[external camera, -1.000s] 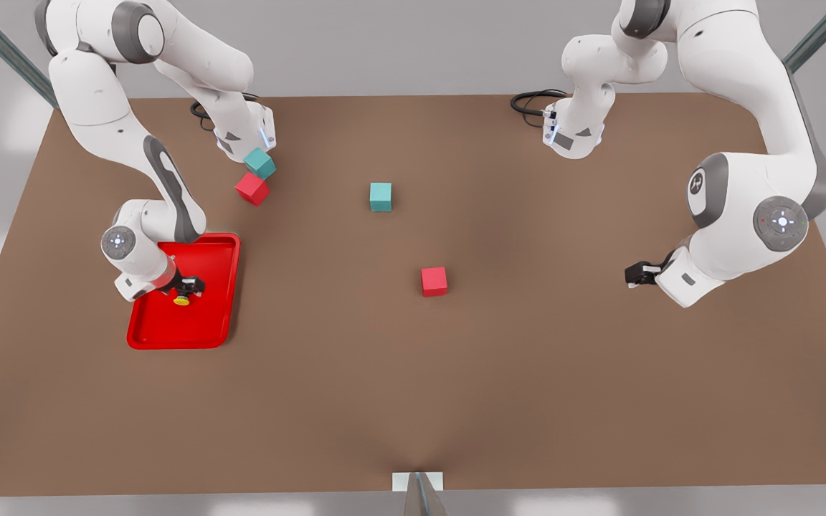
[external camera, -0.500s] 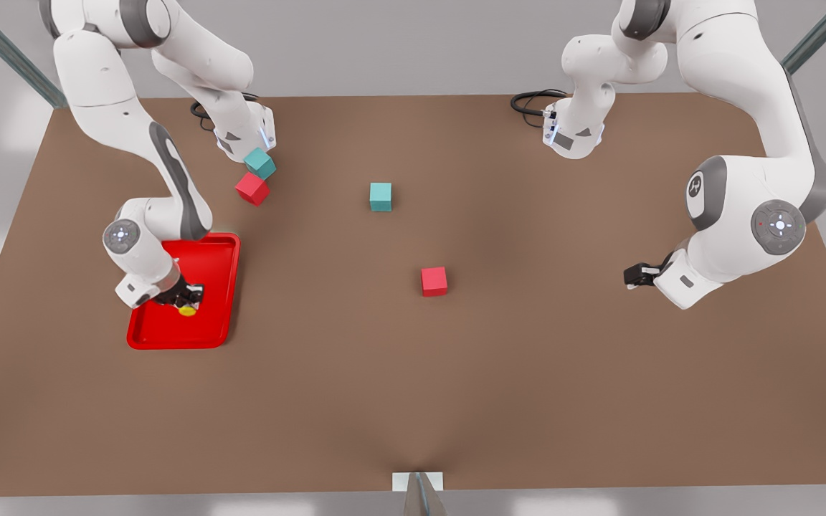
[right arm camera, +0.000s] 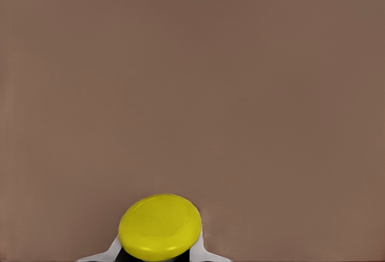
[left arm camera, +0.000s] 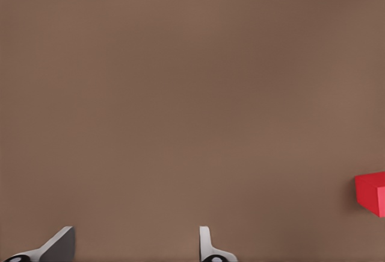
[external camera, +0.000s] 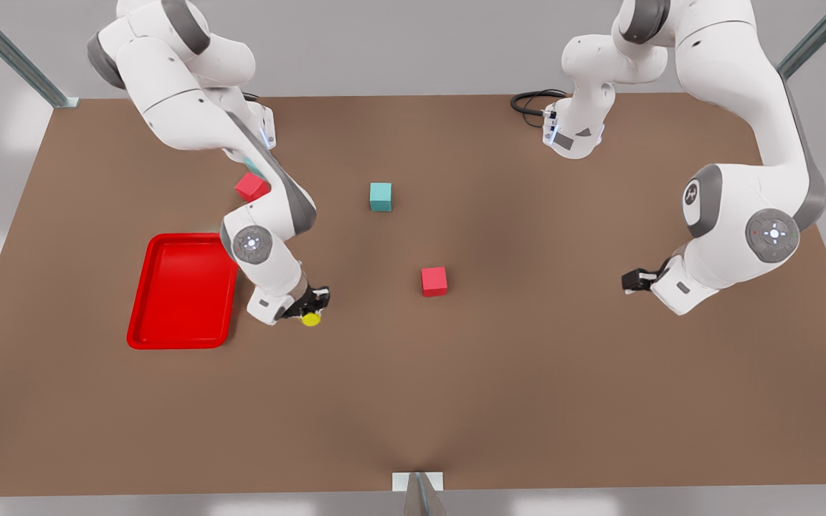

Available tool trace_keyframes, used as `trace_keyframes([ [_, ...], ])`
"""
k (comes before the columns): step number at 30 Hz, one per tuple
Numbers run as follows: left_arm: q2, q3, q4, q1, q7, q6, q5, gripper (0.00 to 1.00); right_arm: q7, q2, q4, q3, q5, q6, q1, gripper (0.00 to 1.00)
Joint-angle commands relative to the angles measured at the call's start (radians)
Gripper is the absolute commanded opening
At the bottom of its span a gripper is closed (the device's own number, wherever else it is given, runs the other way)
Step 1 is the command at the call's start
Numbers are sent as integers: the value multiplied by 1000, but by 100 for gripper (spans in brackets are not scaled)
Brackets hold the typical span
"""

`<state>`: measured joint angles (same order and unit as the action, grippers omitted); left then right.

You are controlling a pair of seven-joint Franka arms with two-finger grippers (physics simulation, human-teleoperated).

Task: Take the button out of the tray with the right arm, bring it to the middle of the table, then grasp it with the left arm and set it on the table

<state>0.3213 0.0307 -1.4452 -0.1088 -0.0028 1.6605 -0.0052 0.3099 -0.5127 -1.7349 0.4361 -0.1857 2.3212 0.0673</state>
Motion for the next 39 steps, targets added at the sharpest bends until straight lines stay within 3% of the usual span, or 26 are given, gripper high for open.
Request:
trace_keyframes([
  [1,-1,0,0,0,1,4,1,100,592,-72,97,-4,-8,-111,66,43],
  [6,7,0,0,0,1,13,1,100,759,-222,356,-83,-9,-240,241,43],
  [12,12,0,2,0,1,13,2,100,867,-414,667,-298,181,-329,466,43],
  [26,15,0,2,0,1,13,1,100,982,-494,750,-315,226,-348,565,43],
  [39,15,0,2,0,0,12,1,100,1054,-435,807,-312,353,-473,651,43],
])
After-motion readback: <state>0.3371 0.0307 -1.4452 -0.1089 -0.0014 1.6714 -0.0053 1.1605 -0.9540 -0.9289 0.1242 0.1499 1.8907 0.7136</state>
